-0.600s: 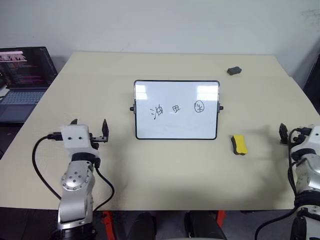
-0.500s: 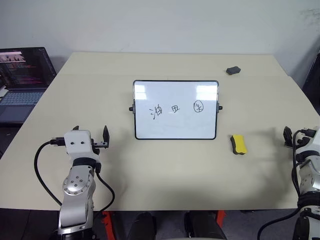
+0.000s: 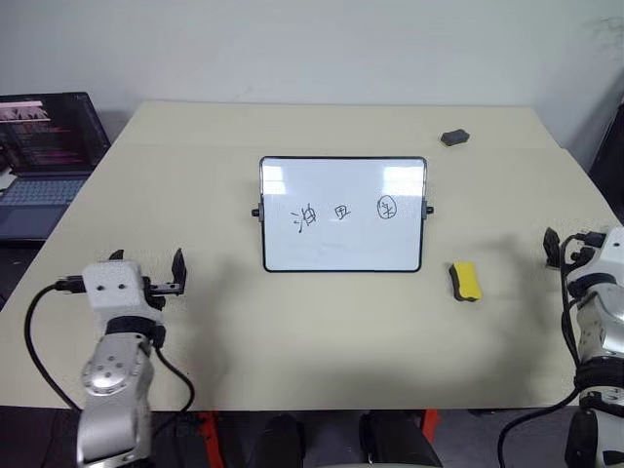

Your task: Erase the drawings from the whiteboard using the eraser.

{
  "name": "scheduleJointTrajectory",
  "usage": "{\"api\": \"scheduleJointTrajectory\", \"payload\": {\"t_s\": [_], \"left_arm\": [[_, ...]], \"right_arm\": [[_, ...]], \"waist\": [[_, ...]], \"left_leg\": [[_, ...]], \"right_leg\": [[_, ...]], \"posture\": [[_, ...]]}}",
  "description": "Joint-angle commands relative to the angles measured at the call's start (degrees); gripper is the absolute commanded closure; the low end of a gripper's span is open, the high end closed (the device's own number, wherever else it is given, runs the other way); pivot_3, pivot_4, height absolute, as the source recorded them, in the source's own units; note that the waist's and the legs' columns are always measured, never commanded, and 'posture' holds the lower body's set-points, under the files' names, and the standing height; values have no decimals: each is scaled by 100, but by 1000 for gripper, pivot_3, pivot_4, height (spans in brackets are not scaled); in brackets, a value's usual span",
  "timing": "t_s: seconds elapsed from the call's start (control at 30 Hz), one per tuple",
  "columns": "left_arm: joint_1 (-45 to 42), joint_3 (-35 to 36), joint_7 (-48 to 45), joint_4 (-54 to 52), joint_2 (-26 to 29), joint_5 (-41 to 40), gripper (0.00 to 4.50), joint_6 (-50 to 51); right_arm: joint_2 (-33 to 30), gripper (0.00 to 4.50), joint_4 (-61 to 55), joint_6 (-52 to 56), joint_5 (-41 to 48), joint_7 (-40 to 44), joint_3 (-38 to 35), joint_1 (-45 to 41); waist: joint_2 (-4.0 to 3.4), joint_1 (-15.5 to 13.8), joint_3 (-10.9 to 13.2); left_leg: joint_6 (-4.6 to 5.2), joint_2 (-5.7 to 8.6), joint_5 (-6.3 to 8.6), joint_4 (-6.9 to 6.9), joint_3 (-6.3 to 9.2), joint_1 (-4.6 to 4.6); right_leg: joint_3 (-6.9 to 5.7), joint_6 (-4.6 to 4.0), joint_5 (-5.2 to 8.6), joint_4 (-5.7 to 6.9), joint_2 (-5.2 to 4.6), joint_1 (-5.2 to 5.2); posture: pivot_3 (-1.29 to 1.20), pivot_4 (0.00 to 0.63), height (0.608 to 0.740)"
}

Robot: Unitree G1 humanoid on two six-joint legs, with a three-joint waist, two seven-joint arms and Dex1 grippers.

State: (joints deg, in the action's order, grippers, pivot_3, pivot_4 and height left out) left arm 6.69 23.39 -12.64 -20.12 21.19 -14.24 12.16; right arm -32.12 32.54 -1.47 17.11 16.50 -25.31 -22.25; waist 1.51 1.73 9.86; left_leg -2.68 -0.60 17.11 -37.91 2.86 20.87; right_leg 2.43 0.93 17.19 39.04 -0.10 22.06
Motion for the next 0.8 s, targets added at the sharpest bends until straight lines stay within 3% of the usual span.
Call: {"api": "scheduleJointTrajectory", "payload": {"t_s": [0.03,0.17,0.33,0.6,0.8], "left_arm": [[57,467,-976,-206,646,-864,0,308],[-318,517,-1862,-119,1555,-1489,0,784],[-1182,-163,-2614,-562,2152,-2345,0,1637],[-2776,-1550,-4096,-218,2573,-2508,0,1962],[-3325,-2354,-5057,20,2556,-2187,0,1709]], "right_arm": [[221,39,-1196,549,320,93,75,380],[343,39,-2363,1408,601,119,170,831],[381,39,-4051,2397,859,-8,282,1628],[330,39,-5990,4159,1385,-544,268,2368],[670,39,-6773,5634,1589,-1538,355,2083]], "waist": [[-2,-3,1],[-14,-47,8],[-15,-87,8],[-19,2,13],[-21,32,15]], "left_leg": [[0,-2,0,1,3,0],[0,3,0,-2,10,6],[1,7,0,-6,16,4],[0,4,0,-1,13,6],[1,2,0,1,4,6]], "right_leg": [[-3,-1,1,0,0,0],[-6,-1,1,-1,-4,2],[-13,0,1,-2,-7,-3],[-8,1,2,2,3,4],[2,1,3,1,12,11]], "posture": [[0,150,740],[0,150,740],[0,150,740],[0,150,740],[0,150,740]]}}
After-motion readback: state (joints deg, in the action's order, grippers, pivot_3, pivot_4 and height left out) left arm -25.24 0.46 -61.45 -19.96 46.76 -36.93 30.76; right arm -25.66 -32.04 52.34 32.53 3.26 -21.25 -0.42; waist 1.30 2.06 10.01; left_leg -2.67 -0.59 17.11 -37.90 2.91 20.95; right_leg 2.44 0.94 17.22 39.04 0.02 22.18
